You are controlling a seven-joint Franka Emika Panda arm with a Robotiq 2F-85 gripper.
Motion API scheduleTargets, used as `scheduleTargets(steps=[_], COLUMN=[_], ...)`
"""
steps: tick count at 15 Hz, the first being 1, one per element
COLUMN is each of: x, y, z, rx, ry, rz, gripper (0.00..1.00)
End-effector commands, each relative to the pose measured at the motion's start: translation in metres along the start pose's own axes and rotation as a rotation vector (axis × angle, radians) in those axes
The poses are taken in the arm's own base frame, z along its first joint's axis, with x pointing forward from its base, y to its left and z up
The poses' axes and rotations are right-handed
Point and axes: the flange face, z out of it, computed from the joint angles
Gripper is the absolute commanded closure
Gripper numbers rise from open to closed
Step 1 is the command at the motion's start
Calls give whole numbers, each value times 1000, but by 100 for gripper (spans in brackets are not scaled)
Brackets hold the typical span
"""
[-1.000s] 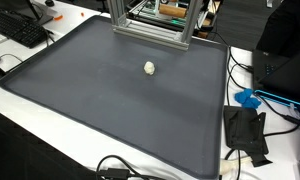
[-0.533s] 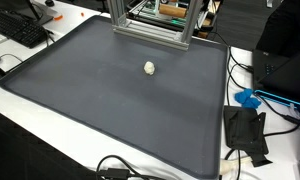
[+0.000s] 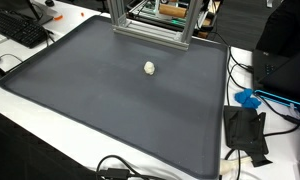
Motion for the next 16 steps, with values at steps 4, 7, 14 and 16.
scheduleTargets(steps=[4,7,14,16], x=[0,0,-4,-4], y=[0,0,2,1], z=[8,9,10,11], rx=[13,26,42,60], ry=[-29,-38,-58,-67], rz=[64,88,165,178], gripper=[2,9,6,6])
